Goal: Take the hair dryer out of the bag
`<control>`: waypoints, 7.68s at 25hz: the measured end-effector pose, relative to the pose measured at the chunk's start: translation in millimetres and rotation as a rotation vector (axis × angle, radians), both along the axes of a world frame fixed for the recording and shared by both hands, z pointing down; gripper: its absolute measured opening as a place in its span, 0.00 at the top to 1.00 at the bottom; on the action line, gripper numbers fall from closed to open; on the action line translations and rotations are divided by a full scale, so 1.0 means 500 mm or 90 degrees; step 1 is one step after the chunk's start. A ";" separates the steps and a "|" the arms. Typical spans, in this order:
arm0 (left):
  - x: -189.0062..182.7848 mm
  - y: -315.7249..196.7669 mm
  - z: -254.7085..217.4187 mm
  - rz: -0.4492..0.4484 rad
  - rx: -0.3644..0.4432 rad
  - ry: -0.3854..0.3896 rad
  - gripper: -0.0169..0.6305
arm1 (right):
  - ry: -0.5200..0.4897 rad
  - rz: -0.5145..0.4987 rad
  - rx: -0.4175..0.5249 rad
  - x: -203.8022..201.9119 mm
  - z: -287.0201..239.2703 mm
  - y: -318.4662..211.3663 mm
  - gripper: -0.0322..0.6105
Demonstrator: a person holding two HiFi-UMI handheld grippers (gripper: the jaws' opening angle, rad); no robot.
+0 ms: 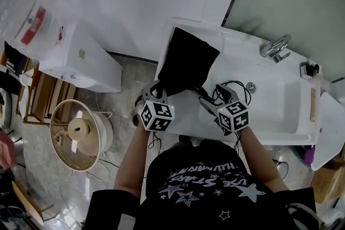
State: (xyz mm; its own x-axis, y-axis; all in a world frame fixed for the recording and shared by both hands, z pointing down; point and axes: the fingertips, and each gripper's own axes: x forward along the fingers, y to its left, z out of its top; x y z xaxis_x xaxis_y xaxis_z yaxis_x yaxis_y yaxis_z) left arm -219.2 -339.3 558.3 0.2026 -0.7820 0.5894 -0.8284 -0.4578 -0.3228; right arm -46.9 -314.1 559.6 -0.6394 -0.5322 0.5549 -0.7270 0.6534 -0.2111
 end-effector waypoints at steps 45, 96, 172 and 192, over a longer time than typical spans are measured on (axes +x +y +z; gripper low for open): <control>-0.022 -0.048 -0.007 -0.034 -0.022 0.014 0.94 | 0.153 -0.135 -0.007 -0.051 0.075 -0.030 0.70; -0.058 -0.048 -0.029 -0.047 -0.011 0.024 0.94 | -0.015 -0.179 0.059 -0.009 -0.083 0.112 0.71; 0.093 0.049 -0.001 -0.088 -0.152 0.036 0.94 | -0.279 -0.355 0.096 0.160 -0.283 0.451 0.71; 0.102 0.202 0.019 -0.142 -0.130 0.040 0.68 | -0.284 -0.227 0.146 0.283 -0.319 0.448 0.71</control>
State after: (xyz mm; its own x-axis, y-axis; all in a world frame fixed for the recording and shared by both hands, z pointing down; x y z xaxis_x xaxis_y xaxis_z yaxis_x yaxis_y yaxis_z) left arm -168.3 -238.2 567.6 0.0808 -0.6779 0.7307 -0.9309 -0.3133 -0.1877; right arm 94.3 -90.1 400.0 -0.9442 -0.3170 0.0897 -0.3294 0.9050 -0.2692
